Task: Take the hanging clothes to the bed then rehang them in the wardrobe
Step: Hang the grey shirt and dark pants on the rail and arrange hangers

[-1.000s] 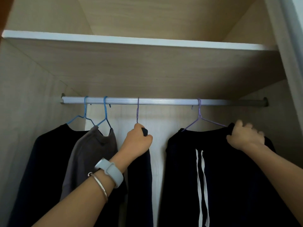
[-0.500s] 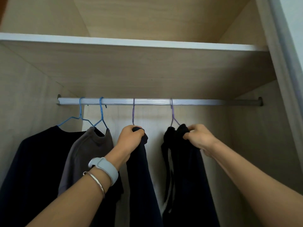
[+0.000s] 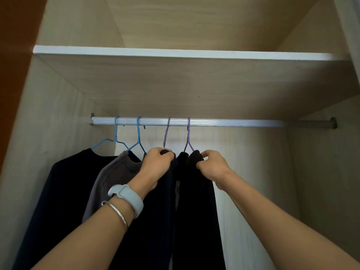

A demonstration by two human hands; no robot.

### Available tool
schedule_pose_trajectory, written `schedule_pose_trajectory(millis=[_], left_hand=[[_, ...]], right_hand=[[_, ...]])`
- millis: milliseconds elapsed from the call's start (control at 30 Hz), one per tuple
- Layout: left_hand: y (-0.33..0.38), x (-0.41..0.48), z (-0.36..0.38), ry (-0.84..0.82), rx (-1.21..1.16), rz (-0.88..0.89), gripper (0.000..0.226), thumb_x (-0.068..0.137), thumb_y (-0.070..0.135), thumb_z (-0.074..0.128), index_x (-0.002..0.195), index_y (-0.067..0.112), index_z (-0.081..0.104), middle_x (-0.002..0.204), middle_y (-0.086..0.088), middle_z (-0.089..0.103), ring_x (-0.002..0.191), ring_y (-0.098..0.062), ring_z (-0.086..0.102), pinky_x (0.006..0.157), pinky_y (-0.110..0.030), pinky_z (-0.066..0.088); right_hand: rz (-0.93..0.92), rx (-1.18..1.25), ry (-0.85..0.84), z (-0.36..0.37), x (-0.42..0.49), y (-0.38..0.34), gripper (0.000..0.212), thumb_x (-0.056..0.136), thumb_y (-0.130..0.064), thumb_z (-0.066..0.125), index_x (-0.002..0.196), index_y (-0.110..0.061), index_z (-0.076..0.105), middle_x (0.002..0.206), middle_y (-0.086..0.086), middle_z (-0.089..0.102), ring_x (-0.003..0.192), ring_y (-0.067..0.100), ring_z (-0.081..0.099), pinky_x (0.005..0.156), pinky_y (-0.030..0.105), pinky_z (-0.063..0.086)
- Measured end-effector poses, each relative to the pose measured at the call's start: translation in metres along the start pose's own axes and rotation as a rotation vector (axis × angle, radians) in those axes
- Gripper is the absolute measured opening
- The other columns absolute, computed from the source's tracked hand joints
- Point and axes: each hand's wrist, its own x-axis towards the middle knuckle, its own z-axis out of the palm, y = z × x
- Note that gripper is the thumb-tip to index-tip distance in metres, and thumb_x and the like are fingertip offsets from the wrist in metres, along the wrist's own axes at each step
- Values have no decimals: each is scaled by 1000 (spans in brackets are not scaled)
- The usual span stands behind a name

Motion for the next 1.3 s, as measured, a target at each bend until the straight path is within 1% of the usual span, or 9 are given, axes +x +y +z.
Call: schedule_pose_trajectory(millis=[367,567,667,900,1033,1067,1133,1200,1300], left_hand=[[-5,6,-24,-10,-21,-39,16,83,7,45,85,8,60,83,-16,56,77,-24,54,71,-33,43],[-8,6,-29,27,47,-53,25,85,12,44,102,6,62,98,-16,66,87,-28,61,80,-37,50],[-8,6,-32,13,34,-63,17,85,10,42,91,9,58,90,-15,61,81,-26,57,76,-36,47],[-11,8,-36,-75,8,-61,23,81,11,43,94,4,62,84,-14,56,80,-24,54,74,-35,44],[-13,5,-37,-90,52,-42,24,84,16,49,104,9,59,99,-11,65,93,-25,61,92,-40,49],[-13,2,-37,-103,67,-36,23,83,19,52,105,12,57,102,-9,64,97,-23,61,95,-40,49],[-15,-4,-38,-130,101,-30,28,80,23,59,107,17,51,103,-5,62,99,-20,60,93,-36,50],[-17,-7,-38,-142,177,-20,38,78,26,62,112,17,48,105,-4,62,97,-19,60,84,-30,51],[-14,-9,-36,-144,258,4,35,79,19,57,113,12,50,107,-8,62,96,-21,60,76,-27,49]], right_hand=[[21,-50,12,17,-2,-12,25,87,-14,49,110,-10,54,97,10,59,99,31,62,92,43,52],[-7,-102,1,23,-6,-16,29,86,-12,47,114,-5,52,99,10,57,102,31,60,92,40,51],[-24,-140,-10,26,-7,-18,31,86,-9,47,116,-6,50,97,9,54,102,31,60,90,40,51],[-53,-204,-38,34,-11,-23,35,85,-9,46,120,-6,49,115,16,59,103,32,59,89,40,51],[-56,-231,-65,36,-12,-23,36,86,-18,46,120,-7,50,113,12,59,103,29,58,92,42,51],[-50,-212,-83,36,-13,-23,31,86,-21,46,114,-8,51,107,10,59,100,27,58,89,39,51],[-4,-139,-117,37,-17,-21,9,87,-20,45,90,-12,48,87,5,55,80,21,56,68,28,48],[39,-98,-113,38,-19,-19,12,86,-15,42,75,-13,45,72,3,48,61,18,46,52,24,35],[16,-107,-43,40,-17,-15,19,84,-11,39,91,-3,55,82,8,54,72,25,52,63,29,40]])
